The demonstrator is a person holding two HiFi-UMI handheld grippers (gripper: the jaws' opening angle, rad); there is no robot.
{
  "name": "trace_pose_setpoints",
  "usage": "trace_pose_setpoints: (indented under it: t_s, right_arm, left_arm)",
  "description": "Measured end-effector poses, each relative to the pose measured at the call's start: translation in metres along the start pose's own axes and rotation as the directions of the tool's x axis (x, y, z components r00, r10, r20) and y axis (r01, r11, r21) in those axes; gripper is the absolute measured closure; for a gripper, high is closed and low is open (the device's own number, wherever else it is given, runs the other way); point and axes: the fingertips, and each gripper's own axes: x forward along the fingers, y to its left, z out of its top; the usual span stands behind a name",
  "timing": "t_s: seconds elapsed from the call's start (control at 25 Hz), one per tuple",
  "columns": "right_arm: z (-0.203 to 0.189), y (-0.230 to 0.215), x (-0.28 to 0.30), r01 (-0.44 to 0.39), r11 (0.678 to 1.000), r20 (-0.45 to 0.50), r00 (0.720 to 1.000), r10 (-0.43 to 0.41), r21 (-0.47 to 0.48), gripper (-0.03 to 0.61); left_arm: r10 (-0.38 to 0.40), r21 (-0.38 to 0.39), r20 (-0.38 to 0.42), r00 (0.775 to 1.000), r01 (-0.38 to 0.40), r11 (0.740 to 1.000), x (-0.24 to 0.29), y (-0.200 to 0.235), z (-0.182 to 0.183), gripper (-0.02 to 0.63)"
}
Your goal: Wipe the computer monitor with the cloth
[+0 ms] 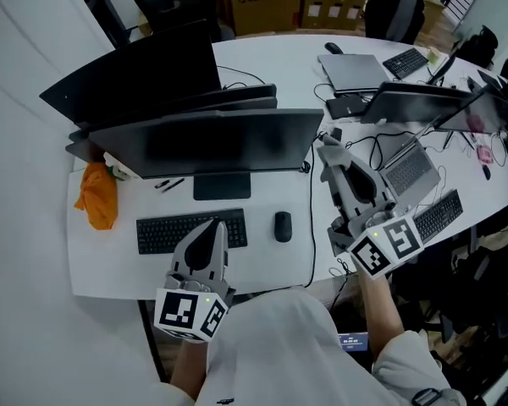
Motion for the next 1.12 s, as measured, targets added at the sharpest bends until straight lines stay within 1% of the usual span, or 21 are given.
trace_pose_setpoints:
  t_s: [0.12,0.16,0.24,0.32,0.48,0.6,0.68,0.76,0.84,0.96,1.12]
  right_arm:
    - [0.006,-0.01,0.007,0.032,0.996,-0.01,0.999,-0.033,-0.089,0.538]
    - [0.008,-0.014,0.013,0.037,0.994,-0.011,0.999,-0.038,-0.103,0.54]
    - [0.012,-0.024,0.022,0.048,0.994,-0.008,0.999,-0.049,-0.093,0.54]
    - [0.011,-0.035,0.028,0.084,0.994,-0.02,0.996,-0.085,-0.075,0.543]
    - [0.011,-0.059,0.046,0.151,0.98,-0.049,0.986,-0.158,-0.128,0.543]
    - [0.009,-0.071,0.057,0.179,0.978,-0.061,0.981,-0.186,-0.11,0.543]
    - [0.008,-0.072,0.065,0.179,0.979,-0.071,0.98,-0.186,-0.093,0.543]
    - [0.004,-0.073,0.077,0.164,0.982,-0.106,0.979,-0.173,-0.091,0.544]
    - [-0.001,-0.077,0.087,0.171,0.981,-0.14,0.973,-0.182,-0.091,0.54]
    - [-0.008,-0.083,0.095,0.2,0.973,-0.181,0.959,-0.219,-0.118,0.54]
    - [-0.024,-0.086,0.097,0.213,0.968,-0.258,0.936,-0.241,-0.13,0.54]
  left_arm:
    - [0.018,-0.012,0.003,1.0,-0.018,1.0,0.001,-0.001,-0.002,0.595]
    - [0.026,-0.018,0.004,1.0,-0.026,1.0,0.003,0.0,-0.003,0.595]
    - [0.035,-0.017,-0.002,0.999,-0.035,0.999,0.008,-0.001,-0.002,0.595]
    - [0.031,-0.004,-0.005,1.0,-0.031,1.0,0.01,-0.003,0.003,0.595]
    - [0.013,0.012,0.013,1.0,-0.013,1.0,0.015,-0.003,0.014,0.595]
    - [0.002,0.021,0.007,1.0,-0.003,1.0,0.017,0.004,0.017,0.595]
    - [-0.002,0.018,0.01,1.0,0.002,1.0,0.018,0.011,0.018,0.595]
    - [-0.005,0.008,0.022,1.0,0.005,1.0,0.018,0.013,0.017,0.595]
    - [-0.012,0.0,0.025,1.0,0.012,1.0,0.019,0.014,0.016,0.595]
    - [-0.024,-0.007,0.015,1.0,0.024,1.0,0.018,0.017,0.014,0.595]
    - [-0.042,-0.011,0.018,0.999,0.042,0.999,0.017,0.017,0.014,0.595]
